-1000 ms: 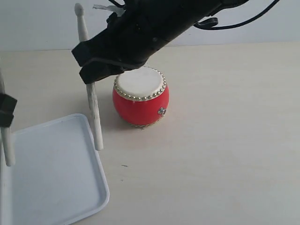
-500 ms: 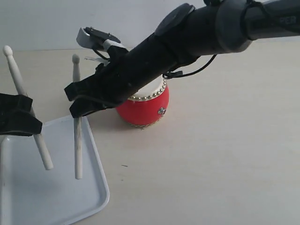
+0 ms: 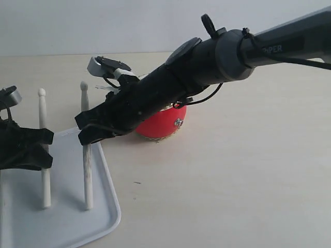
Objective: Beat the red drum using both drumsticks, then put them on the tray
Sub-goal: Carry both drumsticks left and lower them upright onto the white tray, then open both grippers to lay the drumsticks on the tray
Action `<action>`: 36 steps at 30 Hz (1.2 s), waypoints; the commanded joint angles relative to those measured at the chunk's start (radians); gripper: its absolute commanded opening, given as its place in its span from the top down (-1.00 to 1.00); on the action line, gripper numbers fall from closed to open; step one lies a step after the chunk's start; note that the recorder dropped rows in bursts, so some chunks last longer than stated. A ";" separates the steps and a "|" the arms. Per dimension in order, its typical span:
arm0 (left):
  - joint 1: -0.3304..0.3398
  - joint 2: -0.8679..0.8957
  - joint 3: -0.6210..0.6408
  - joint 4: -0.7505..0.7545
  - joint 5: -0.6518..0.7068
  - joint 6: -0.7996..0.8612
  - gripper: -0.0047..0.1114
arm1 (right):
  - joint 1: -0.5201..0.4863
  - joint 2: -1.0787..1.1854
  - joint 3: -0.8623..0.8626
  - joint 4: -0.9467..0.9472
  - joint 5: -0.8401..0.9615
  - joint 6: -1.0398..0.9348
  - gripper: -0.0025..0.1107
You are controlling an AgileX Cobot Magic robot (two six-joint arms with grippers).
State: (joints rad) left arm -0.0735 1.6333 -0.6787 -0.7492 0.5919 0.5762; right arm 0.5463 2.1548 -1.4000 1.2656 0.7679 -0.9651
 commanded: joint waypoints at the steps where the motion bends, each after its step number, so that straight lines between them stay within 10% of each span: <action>1: 0.005 0.051 0.004 0.002 -0.039 0.015 0.92 | 0.000 0.042 -0.003 -0.005 -0.037 -0.023 0.96; 27: 0.005 0.157 0.004 0.002 -0.043 0.031 0.92 | 0.000 0.132 -0.003 0.065 -0.034 -0.037 0.95; 36: 0.005 0.157 0.004 0.002 -0.023 0.046 0.92 | 0.000 0.132 -0.003 0.060 -0.023 -0.037 0.59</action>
State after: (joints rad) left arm -0.0694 1.7645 -0.6862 -0.7827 0.5790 0.6099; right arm 0.5463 2.2778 -1.4000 1.3613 0.7459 -0.9755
